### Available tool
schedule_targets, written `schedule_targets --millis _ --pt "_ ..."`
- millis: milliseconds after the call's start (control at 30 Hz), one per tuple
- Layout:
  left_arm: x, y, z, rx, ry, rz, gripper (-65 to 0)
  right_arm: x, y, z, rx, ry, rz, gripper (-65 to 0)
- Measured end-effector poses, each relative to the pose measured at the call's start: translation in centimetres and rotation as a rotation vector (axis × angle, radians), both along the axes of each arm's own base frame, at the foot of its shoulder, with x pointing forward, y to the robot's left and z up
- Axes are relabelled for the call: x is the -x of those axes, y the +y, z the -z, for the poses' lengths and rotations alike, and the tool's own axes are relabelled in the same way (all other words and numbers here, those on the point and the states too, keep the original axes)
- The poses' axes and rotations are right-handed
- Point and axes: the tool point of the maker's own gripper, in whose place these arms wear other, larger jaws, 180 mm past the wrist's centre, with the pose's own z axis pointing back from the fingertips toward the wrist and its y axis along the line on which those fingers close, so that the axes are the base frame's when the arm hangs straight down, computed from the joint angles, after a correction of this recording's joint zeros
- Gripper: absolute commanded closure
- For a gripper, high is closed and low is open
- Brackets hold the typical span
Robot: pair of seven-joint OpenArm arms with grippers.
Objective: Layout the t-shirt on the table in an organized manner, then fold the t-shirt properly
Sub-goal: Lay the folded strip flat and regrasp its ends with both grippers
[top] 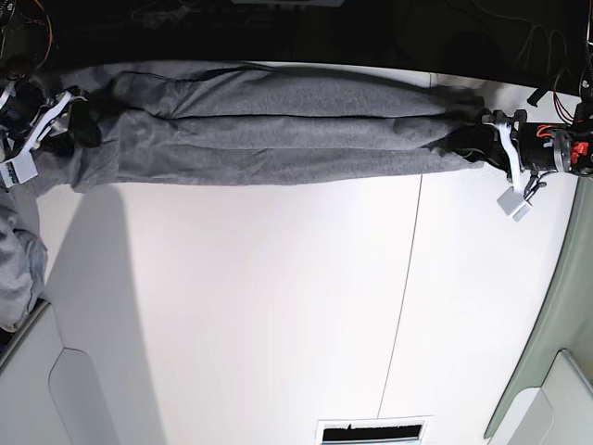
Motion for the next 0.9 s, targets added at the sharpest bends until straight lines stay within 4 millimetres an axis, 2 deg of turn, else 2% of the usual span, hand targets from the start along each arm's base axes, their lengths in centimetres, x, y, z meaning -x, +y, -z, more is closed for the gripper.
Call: schedule_targets --millis 100,200,367,433,500,533,567,667,733,900 --pt "0.1 0.1 0.0 -0.004 0.002 0.001 -24.3 0.2 0.6 0.2 -0.022 -0.006 0.009 -38.0" --pt "-0.5 0.6 -0.5 0.004 -0.023 -0.032 -24.3 -0.8 0.5 -0.8 -0.043 -0.059 0.027 -38.0" --pt "-1.3 4.4 -2.1 0.0 -0.094 -0.188 -24.4 -1.6 2.2 -2.6 -0.07 -0.125 0.01 -37.2" --pt "-1.4 5.4 -2.6 0.02 -0.126 -0.268 -27.6 -2.4 3.3 -3.3 -0.1 -0.16 0.015 -30.7" --pt "-0.9 5.7 -2.4 0.058 -0.14 -0.346 -31.9 -2.9 4.1 -3.6 -0.131 -0.185 0.028 -14.4" --pt "-0.4 5.6 -2.2 0.077 -0.139 -0.382 -33.5 -2.9 4.3 -3.5 -0.137 -0.185 0.034 -4.6" --pt "0.2 5.7 -1.9 0.091 -0.138 -0.42 -35.0 -2.9 4.5 -3.3 -0.142 -0.184 0.04 0.0" --pt "1.3 6.0 -1.1 0.12 -0.148 -0.523 -37.6 -2.3 4.7 -2.2 -0.153 -0.151 0.055 0.0" --pt "1.3 5.8 -0.9 0.142 -0.171 -0.573 -39.3 -2.0 5.3 -1.4 -0.174 -0.125 0.052 0.0" --pt "0.9 5.8 0.8 0.058 -0.232 -0.615 -39.6 -0.1 6.4 3.1 -0.173 0.007 0.033 0.0"
